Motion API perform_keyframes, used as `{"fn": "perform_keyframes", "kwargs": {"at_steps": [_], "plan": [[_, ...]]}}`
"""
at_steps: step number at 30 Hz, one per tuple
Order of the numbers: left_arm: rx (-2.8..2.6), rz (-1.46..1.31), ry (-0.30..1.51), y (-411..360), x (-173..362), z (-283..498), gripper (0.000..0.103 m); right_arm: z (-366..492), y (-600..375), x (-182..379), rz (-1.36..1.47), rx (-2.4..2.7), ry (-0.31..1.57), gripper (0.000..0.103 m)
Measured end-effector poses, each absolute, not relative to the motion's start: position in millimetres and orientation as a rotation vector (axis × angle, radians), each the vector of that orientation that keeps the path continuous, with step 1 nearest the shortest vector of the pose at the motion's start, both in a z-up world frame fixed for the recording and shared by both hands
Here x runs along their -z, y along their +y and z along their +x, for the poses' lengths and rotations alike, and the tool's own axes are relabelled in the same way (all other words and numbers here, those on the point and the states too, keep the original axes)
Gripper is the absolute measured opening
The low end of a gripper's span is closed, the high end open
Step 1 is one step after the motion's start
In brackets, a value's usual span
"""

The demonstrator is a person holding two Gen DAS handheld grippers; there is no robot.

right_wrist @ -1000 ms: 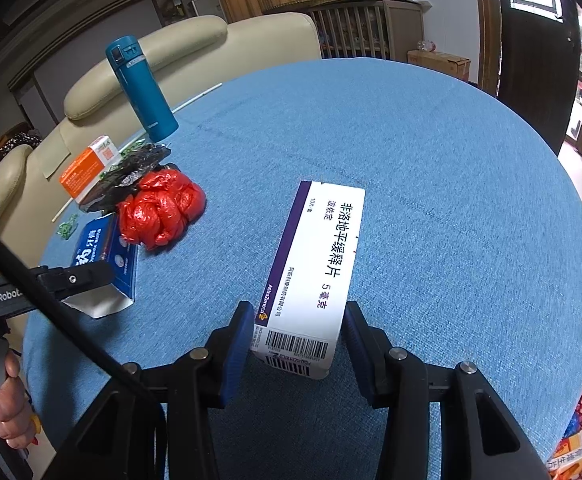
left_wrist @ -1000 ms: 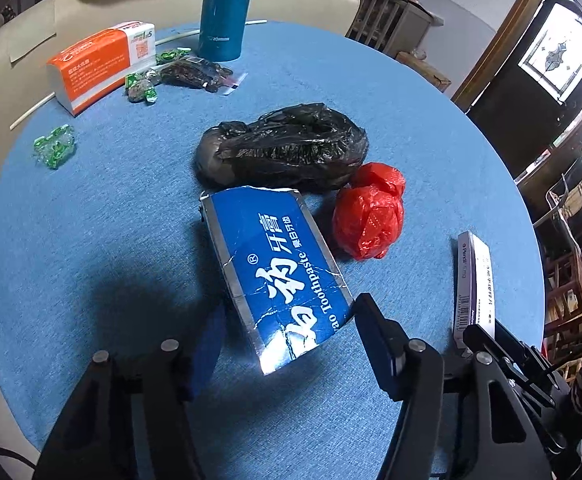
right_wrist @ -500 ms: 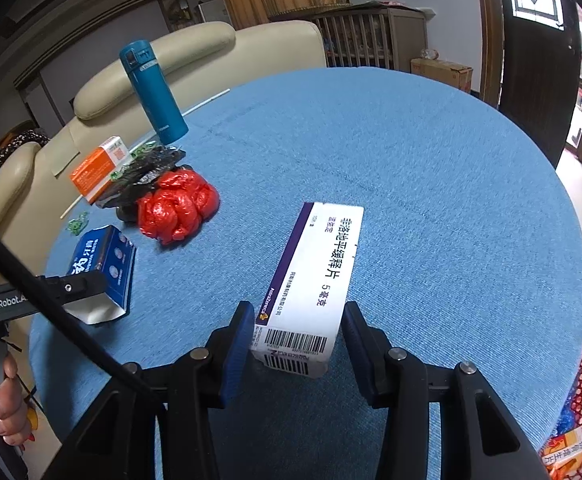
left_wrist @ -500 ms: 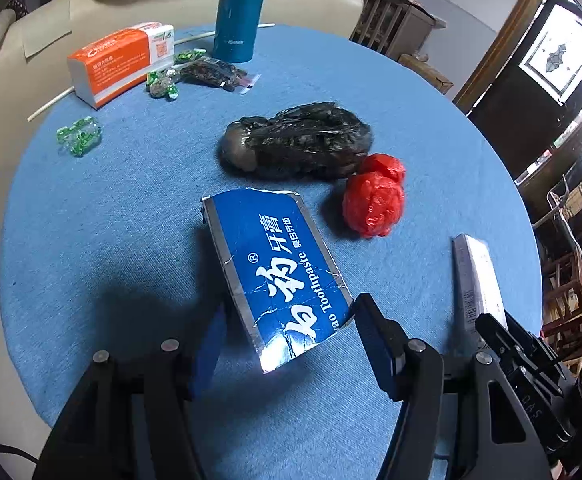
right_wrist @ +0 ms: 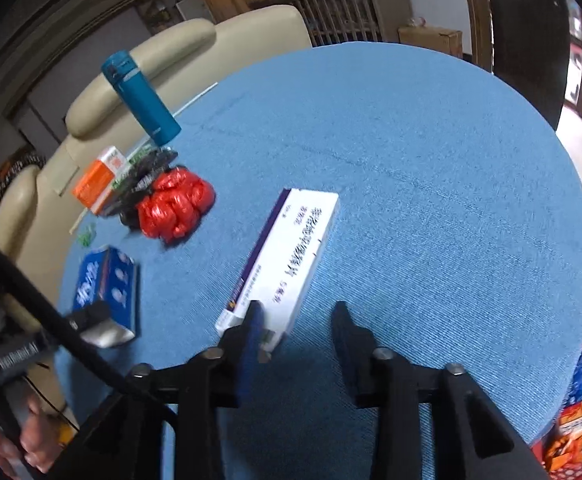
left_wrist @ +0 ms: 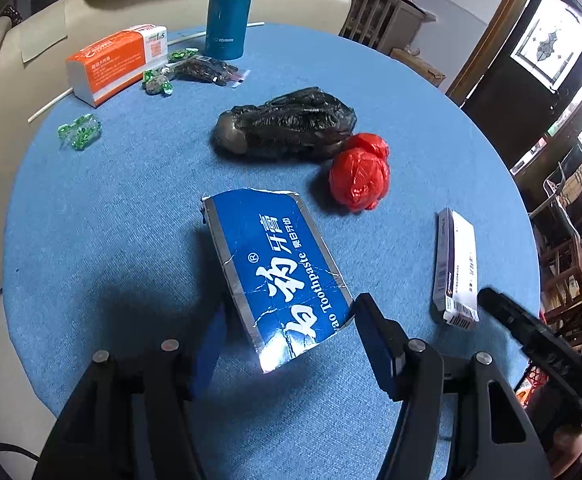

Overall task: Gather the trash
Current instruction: 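Carry the toothpaste box with the left tool while the right tool carries the white medicine box toward the wastebasket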

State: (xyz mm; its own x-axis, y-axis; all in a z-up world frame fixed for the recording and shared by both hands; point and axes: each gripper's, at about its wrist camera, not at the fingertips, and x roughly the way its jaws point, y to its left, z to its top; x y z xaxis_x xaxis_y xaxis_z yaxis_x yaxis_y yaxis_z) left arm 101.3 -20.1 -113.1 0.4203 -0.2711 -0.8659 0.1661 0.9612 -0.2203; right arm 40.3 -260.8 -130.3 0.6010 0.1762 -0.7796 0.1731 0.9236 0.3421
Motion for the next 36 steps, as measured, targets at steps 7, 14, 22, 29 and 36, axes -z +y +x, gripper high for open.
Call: {"fn": "perform_keyframes", "kwargs": {"at_steps": [7,14,22,29,36], "plan": [[0.272,-0.087,1.108,-20.8,115.8,98.2,0.065,59.7,-244.7,121.7,0.351,0.037,0.921,0.073],[0.255,-0.029,1.088,-28.0,112.7,90.6,0.065,79.3,-227.7,139.6,0.253,0.095,0.982,0.054],[0.253,0.006,1.068,-35.9,104.6,83.0,0.066,68.5,-231.7,139.3,0.236,0.089,0.965,0.052],[0.259,0.032,1.055,-45.9,96.1,76.5,0.066,45.1,-244.5,140.6,0.273,0.058,0.964,0.052],[0.286,0.065,1.042,-61.1,87.5,68.2,0.065,22.7,-263.3,131.7,0.336,0.051,0.943,0.052]]}}
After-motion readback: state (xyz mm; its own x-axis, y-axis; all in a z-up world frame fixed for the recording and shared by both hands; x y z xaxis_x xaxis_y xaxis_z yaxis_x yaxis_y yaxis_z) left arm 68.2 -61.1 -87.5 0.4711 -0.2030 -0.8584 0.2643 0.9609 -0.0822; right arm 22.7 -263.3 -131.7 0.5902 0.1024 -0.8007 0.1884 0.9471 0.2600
